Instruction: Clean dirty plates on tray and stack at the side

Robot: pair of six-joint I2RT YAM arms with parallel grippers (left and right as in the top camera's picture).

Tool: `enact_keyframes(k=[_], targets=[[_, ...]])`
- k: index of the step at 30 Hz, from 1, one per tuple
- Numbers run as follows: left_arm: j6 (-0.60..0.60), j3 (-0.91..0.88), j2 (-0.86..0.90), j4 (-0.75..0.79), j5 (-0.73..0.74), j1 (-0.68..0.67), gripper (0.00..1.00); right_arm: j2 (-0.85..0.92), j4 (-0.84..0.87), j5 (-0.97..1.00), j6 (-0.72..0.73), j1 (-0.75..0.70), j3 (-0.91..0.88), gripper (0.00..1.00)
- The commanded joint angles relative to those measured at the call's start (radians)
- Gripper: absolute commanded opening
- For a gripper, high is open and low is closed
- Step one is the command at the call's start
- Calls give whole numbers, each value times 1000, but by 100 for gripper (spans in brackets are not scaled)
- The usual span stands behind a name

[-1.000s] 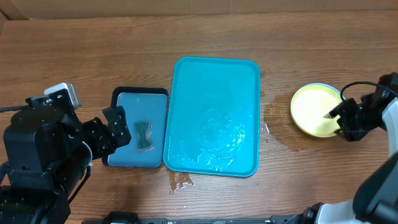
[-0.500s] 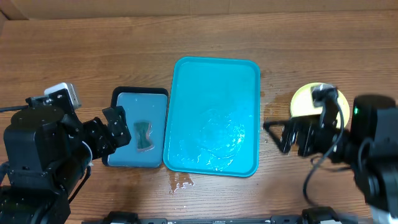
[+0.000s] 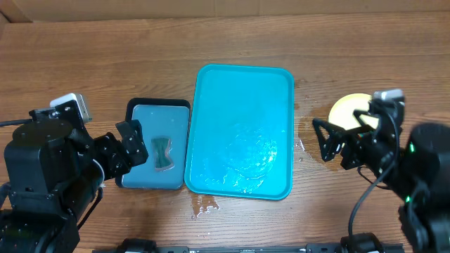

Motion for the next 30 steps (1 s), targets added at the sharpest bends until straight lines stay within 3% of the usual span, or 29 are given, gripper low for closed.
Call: enact_keyframes(k=[1, 8, 18, 27, 30], targets=[[-4, 16, 1, 1, -13, 2, 100, -163, 146, 103, -48, -20, -169, 100], [-3, 16, 1, 1, -13, 2, 100, -477, 340, 48, -40, -136, -554, 100], [-4, 16, 1, 1, -13, 2, 100, -762, 451, 20, -40, -178, -886, 100], [-4, 16, 1, 1, -13, 2, 100, -780, 822, 11, -39, -175, -1123, 100], [-4, 16, 1, 1, -13, 2, 100, -781, 830, 29, -40, -174, -1129, 99]])
